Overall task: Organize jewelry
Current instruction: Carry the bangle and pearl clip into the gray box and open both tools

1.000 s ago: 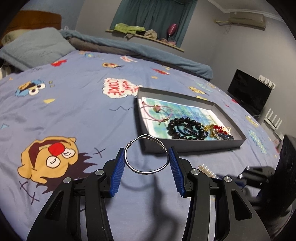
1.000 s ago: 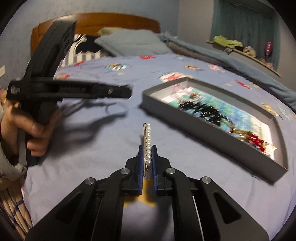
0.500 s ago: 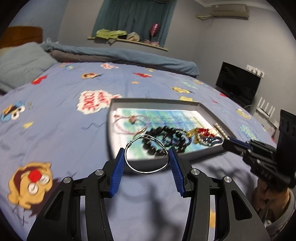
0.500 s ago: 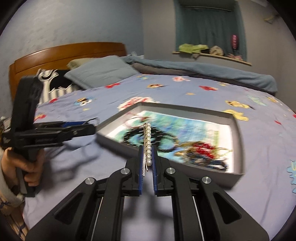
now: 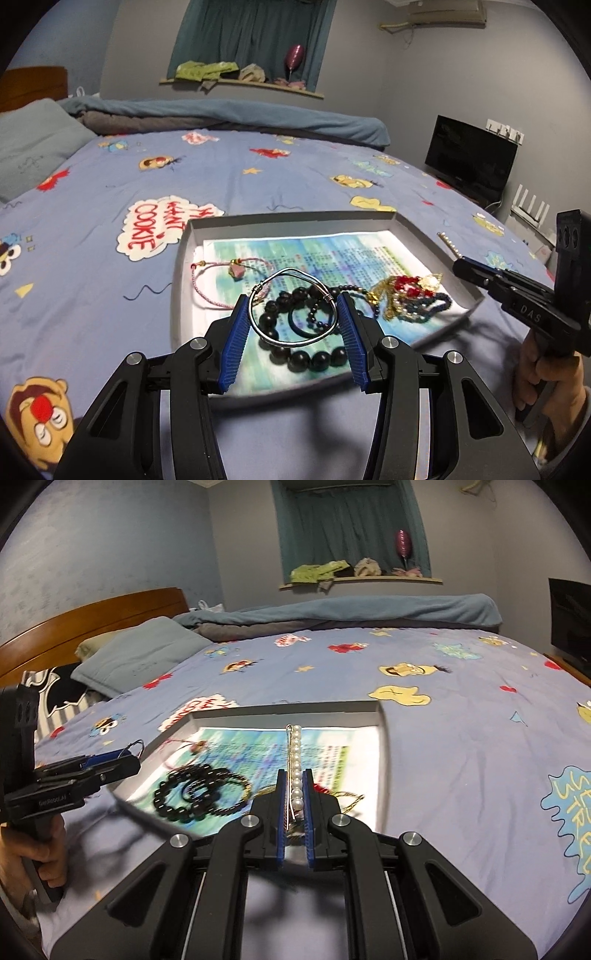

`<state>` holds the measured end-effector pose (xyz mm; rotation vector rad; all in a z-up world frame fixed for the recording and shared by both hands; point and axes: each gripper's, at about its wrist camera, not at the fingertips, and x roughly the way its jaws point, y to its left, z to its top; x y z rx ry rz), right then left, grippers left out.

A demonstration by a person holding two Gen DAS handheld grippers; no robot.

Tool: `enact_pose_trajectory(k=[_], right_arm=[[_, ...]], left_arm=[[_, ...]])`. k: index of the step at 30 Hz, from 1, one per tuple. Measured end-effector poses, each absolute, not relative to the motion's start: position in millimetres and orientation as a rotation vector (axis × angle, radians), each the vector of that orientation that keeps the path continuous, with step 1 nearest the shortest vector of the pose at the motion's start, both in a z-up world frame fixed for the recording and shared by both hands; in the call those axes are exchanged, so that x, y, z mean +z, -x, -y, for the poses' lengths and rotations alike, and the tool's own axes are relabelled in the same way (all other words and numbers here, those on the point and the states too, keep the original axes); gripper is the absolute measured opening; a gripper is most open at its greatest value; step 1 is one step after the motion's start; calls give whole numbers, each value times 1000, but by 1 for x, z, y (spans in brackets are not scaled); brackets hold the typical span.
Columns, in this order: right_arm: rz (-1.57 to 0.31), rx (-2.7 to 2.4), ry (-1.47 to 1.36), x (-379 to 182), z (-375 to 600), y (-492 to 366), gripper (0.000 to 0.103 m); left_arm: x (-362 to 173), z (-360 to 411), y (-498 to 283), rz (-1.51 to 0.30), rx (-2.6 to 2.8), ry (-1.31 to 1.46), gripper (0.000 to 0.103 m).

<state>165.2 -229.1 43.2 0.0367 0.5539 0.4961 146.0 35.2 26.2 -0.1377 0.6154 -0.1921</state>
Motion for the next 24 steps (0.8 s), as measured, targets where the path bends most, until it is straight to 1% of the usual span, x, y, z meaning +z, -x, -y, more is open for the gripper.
enact_pose_trajectory(k=[5, 16, 18, 19, 20, 21, 22, 23, 24], right_arm=[[-601, 482, -16, 36, 224, -177, 8], [-642, 457, 16, 28, 218, -182, 9], [-648, 458, 18, 27, 217, -182, 11], [-648, 457, 18, 27, 216, -182, 17], [-641, 457, 18, 27, 216, -181, 22], [-633, 459, 18, 28, 217, -180, 34], [-614, 461, 18, 30, 217, -177, 43], [-599, 464, 20, 32, 217, -175, 46], [-591, 465, 22, 32, 217, -173, 50]], left_arm=[[16, -38, -160, -653, -184, 154, 49], [5, -36, -167, -695, -180, 147, 49], [5, -36, -166, -692, -178, 148, 56], [5, -36, -165, -687, -176, 147, 60], [5, -36, -164, -682, -177, 146, 62], [6, -35, -162, -674, -176, 142, 64], [7, -35, -162, -671, -177, 139, 70], [7, -34, -162, -667, -177, 136, 76], [7, -33, -160, -658, -180, 132, 77]])
